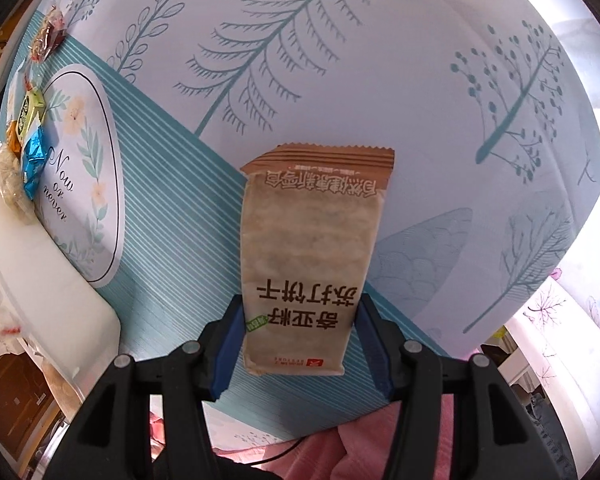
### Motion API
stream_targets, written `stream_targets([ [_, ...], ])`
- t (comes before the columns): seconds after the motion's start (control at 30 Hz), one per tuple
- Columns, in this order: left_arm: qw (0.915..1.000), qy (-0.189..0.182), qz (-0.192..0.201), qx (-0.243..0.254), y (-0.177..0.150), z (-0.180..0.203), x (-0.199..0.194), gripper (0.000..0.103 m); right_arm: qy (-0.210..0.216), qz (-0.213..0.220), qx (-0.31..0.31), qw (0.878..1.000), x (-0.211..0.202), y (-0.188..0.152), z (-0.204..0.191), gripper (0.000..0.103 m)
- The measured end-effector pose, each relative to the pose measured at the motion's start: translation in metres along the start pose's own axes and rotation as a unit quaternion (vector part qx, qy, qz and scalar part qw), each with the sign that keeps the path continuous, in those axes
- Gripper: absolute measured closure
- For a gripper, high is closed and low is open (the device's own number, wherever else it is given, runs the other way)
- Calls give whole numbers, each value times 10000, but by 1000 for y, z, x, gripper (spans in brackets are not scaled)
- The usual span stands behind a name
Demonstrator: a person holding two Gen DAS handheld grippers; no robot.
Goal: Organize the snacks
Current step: 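Carry both held packs over the tray and open both grippers inside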
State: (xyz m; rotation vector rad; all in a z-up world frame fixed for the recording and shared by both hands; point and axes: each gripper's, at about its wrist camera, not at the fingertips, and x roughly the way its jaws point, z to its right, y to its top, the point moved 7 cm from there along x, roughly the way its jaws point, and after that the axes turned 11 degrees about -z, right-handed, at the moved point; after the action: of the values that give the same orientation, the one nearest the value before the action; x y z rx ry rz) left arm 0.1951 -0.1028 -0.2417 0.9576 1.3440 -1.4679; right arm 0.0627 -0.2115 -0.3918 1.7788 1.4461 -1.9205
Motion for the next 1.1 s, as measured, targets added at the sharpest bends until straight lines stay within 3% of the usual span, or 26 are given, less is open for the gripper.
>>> stream_targets([
  [0.43,9985,-241,491,-73,-51,-41,-50,56,203,823,-299,9960,-39,-27,-22,49],
  [0.9,9957,-265,876,139,-93,-112,-72,56,602,1892,-488,9789,-58,-89,-42,48],
  [1.1,9938,-338,1034,228,-101,-146,-76,56,750,2302,-746,9674,-65,-118,-72,48],
])
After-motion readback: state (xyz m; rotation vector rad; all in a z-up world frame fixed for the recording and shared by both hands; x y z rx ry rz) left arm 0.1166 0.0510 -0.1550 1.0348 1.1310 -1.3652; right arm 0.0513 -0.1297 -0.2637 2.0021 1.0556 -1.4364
